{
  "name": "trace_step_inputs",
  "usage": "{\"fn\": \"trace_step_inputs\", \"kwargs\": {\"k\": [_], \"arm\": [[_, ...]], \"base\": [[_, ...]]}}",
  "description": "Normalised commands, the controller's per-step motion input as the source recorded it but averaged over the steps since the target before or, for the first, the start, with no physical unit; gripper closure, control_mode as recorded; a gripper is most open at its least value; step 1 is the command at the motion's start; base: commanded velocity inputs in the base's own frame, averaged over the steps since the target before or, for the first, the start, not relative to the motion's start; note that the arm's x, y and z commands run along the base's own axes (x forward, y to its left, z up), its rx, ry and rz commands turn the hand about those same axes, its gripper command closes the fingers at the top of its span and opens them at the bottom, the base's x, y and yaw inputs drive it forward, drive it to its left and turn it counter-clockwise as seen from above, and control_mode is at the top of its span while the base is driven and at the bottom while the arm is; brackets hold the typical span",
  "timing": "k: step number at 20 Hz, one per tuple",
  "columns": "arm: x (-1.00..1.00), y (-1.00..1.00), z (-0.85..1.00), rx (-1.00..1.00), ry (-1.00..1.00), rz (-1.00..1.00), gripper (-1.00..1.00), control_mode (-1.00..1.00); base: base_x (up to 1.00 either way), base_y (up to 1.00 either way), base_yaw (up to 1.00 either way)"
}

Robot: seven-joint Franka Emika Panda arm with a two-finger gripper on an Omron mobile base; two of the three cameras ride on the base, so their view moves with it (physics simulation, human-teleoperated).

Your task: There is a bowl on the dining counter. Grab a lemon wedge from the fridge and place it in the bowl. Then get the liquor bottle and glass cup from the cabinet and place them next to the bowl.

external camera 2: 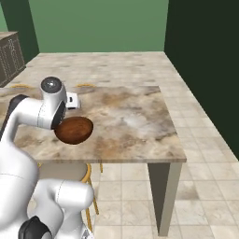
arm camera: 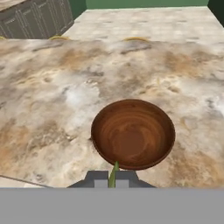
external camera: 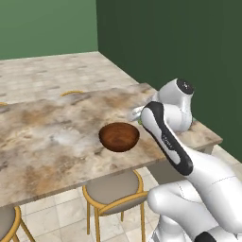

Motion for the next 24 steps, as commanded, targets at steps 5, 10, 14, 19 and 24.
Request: {"fn": "trace_step_inputs", "kwargs": {"k": [5, 10, 14, 19, 24], "arm": [[0.25, 0.24, -0.62, -0.05, 0.01, 0.04, 1.00, -1.00], [0.43, 0.04, -0.51, -0.03, 0.00, 0.01, 1.00, -1.00], [0.50, 0.01, -0.46, -0.02, 0.00, 0.01, 1.00, -1.00], [0.31, 0.01, -0.23, -0.03, 0.00, 0.00, 1.00, -1.00], [0.21, 0.00, -0.18, -0.05, 0.00, 0.00, 1.00, -1.00]], "base": [[0.00, 0.00, 0.00], [0.00, 0.00, 0.00], [0.00, 0.00, 0.00], [0.00, 0.00, 0.00], [0.00, 0.00, 0.00]]}}
